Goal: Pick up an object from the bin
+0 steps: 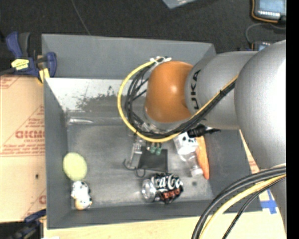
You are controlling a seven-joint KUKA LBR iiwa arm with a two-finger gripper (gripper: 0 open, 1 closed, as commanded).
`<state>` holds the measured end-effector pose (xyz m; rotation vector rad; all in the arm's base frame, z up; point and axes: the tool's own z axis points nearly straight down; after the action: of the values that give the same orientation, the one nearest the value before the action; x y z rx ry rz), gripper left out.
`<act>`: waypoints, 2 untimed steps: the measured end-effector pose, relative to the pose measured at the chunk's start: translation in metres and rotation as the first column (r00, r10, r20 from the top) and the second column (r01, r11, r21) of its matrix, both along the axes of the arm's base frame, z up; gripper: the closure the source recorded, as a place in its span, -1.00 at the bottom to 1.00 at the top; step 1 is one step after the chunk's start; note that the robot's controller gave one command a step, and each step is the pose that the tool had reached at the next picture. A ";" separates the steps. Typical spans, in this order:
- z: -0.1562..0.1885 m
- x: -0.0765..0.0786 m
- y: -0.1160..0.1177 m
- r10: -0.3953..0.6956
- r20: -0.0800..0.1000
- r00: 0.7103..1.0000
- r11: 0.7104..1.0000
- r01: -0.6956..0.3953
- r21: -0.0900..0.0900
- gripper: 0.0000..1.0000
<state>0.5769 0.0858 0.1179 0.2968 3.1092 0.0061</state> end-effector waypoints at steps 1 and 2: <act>-0.023 -0.002 -0.017 -0.147 -0.016 0.989 0.989 0.147 -0.001 -1.00; -0.028 0.005 -0.034 0.016 -0.006 1.000 1.000 -0.016 0.000 -1.00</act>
Offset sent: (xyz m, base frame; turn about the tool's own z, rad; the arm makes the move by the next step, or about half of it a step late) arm 0.0116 -0.0652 -0.0380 0.0036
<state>0.5820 0.0522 0.0895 0.2723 3.1176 0.0060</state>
